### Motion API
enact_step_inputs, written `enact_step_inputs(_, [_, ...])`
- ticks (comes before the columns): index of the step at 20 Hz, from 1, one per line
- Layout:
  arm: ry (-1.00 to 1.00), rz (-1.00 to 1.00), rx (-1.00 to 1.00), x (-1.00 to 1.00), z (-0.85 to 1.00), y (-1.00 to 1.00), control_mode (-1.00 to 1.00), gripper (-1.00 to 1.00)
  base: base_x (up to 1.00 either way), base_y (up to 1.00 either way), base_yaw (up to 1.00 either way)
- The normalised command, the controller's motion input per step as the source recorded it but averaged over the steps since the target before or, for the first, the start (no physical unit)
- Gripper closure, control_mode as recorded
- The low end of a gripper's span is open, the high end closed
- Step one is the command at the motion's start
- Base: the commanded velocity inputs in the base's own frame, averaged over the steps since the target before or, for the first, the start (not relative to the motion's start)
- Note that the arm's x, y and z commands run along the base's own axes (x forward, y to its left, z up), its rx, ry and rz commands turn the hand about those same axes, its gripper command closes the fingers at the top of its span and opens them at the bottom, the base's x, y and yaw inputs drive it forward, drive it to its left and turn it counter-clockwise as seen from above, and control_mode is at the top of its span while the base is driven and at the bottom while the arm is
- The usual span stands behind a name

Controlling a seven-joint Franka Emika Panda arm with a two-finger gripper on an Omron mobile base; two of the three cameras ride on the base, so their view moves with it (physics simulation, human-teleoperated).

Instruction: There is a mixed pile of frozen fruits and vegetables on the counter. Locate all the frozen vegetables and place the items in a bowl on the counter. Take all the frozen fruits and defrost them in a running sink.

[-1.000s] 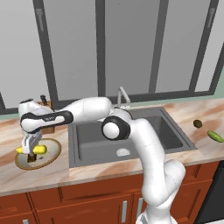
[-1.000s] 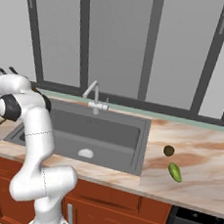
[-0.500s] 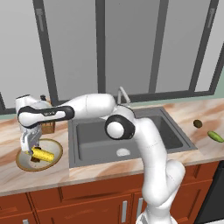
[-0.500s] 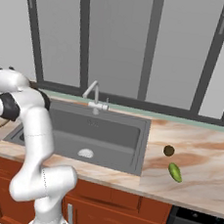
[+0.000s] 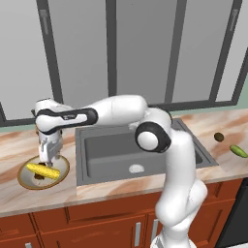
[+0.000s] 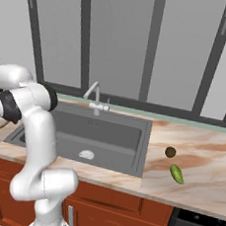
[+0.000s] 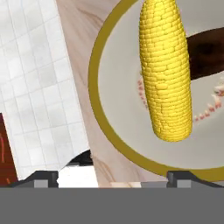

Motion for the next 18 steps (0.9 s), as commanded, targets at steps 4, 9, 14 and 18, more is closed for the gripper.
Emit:
enact_step_inputs(4, [0.08,-0.12,0.08,-0.16,-0.02,-1.00,-1.00,-1.00,0.00,0.00,0.00])
enact_step_inputs(9, [0.12,-0.18,0.01,0.00,0.05,-0.91,-1.00,-1.00,0.00,0.00,0.00])
enact_step_inputs(14, [-0.01,-0.09,-0.13,0.07,0.30,-0.72,-1.00,-1.00,0.00,0.00,0.00])
enact_step_inputs(18, [0.00,-0.17,-0.24,0.05,0.14,-0.54,-1.00,-1.00,0.00,0.00,0.00])
